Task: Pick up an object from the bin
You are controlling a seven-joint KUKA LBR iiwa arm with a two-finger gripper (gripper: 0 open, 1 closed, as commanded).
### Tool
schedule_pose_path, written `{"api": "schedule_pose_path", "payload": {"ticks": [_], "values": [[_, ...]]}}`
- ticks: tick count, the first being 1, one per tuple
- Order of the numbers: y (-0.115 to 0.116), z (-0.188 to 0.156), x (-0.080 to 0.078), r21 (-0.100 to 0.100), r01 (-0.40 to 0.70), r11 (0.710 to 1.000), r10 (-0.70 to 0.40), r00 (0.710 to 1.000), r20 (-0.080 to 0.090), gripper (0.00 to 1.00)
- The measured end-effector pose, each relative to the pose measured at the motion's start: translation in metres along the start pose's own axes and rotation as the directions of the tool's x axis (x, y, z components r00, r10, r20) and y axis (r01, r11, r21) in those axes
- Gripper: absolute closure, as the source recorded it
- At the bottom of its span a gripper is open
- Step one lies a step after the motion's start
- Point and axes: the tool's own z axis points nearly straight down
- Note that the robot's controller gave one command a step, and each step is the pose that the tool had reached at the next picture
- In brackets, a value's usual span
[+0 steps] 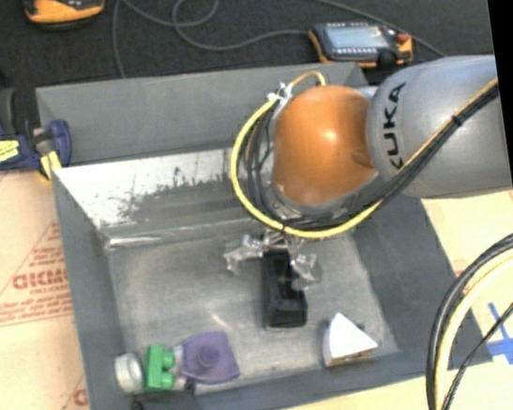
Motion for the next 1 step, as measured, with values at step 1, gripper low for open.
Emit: {"api": "schedule_pose_path", "payload": {"ticks": [1], "values": [[-0.0188, 0.0364, -0.0018, 0.003, 0.326, 0.945, -0.326, 0.945, 0.0, 0.0]]}}
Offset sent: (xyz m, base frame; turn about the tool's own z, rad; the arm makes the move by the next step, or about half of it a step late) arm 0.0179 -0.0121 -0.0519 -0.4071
